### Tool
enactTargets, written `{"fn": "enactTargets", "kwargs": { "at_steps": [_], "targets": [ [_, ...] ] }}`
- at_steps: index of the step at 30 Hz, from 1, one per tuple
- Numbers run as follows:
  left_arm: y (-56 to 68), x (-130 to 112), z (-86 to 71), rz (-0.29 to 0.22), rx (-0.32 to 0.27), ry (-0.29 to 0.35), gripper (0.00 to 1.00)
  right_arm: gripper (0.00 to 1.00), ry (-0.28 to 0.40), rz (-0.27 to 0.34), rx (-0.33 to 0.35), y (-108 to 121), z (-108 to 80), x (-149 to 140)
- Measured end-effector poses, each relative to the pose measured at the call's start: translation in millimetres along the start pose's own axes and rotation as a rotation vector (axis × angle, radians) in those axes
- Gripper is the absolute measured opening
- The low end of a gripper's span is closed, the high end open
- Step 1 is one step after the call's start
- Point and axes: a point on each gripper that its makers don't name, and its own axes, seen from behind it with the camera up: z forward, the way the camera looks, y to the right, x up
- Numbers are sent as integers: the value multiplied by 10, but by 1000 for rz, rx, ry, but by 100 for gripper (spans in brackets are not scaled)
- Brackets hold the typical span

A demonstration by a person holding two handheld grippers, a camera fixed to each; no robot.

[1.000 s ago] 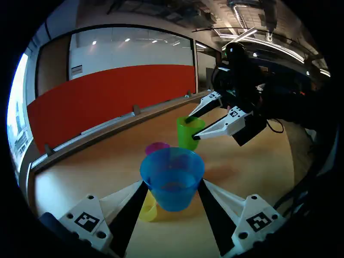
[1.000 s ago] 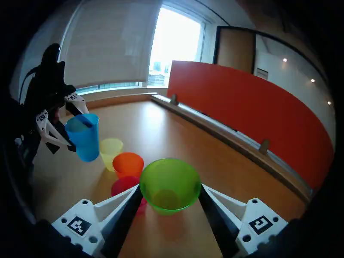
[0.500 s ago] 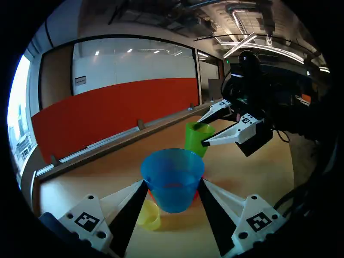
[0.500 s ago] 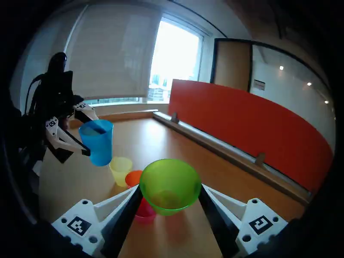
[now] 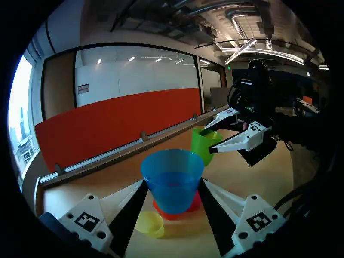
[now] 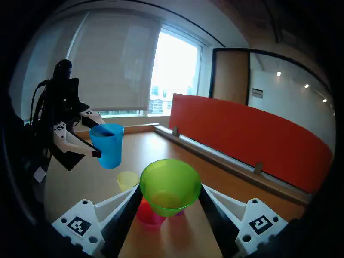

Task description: Pour water

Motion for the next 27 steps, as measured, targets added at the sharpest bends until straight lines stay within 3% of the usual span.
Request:
{"fn": "enactTargets", "kwargs": {
  "at_steps": [27],
  "targets": [
    [-44,166,-38,-6,10,32,81,93,102,1,-6,-111,-41,315]
  ]
}}
